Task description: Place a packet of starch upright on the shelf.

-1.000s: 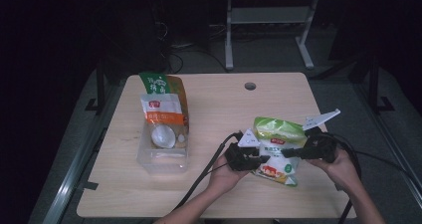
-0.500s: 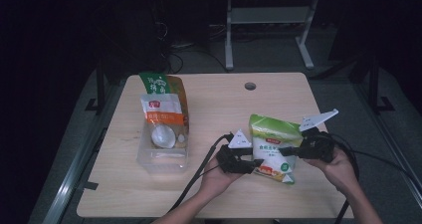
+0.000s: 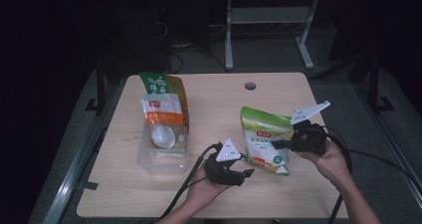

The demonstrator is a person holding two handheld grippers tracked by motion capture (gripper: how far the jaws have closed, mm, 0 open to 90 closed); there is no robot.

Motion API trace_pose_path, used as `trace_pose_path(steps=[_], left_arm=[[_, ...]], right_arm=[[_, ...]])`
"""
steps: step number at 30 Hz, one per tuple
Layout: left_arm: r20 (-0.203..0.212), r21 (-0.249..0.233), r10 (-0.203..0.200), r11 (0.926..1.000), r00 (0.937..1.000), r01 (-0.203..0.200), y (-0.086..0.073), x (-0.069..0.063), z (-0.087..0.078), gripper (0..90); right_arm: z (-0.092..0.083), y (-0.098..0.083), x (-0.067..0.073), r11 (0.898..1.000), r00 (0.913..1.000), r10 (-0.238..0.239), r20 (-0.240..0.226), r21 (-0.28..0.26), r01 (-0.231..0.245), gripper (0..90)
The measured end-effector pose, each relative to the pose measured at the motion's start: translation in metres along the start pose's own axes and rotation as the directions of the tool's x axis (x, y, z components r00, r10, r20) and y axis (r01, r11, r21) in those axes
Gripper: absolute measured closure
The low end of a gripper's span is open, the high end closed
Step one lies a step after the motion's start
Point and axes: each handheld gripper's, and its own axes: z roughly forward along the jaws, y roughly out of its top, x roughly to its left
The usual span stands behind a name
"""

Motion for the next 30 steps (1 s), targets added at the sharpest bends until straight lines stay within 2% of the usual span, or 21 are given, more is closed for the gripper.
trace_pose_path(steps=[3, 8, 14, 21, 29, 30], left_arm=[[0.007, 0.003, 0.003, 1.0, 1.0, -0.003, -0.005, -0.005, -0.006, 40.3], [0.001, 0.018, 0.045, 0.9988, 0.999, -0.045, -0.013, -0.01, -0.014, 38.3], [0.019, -0.001, 0.022, 0.9998, 0.9996, -0.022, -0.023, -0.011, -0.018, 36.9], [0.013, 0.01, 0.056, 0.9984, 0.9984, -0.056, -0.032, -0.014, -0.025, 35.6], [0.022, -0.004, 0.043, 0.9991, 0.9988, -0.043, -0.037, -0.019, -0.03, 34.6], [0.022, -0.004, 0.046, 0.9989, 0.9987, -0.046, -0.037, -0.019, -0.03, 34.4]], right_arm=[[0.001, 0.011, 0.005, 1.0, 0.9999, -0.013, -0.005, -0.004, 0.013, 89.8], [0.003, 0.029, 0.01, 0.999, 0.9992, -0.039, -0.013, -0.009, 0.039, 89.8], [0.008, 0.053, 0.016, 0.998, 0.9973, -0.066, -0.031, -0.015, 0.066, 89.8], [0.013, 0.081, 0.026, 0.995, 0.9932, -0.103, -0.054, -0.021, 0.102, 89.8], [0.022, 0.115, 0.04, 0.984, 0.981, -0.18, -0.074, -0.02, 0.179, 89.8], [0.023, 0.118, 0.042, 0.984, 0.9812, -0.176, -0.079, -0.016, 0.175, 89.8]])
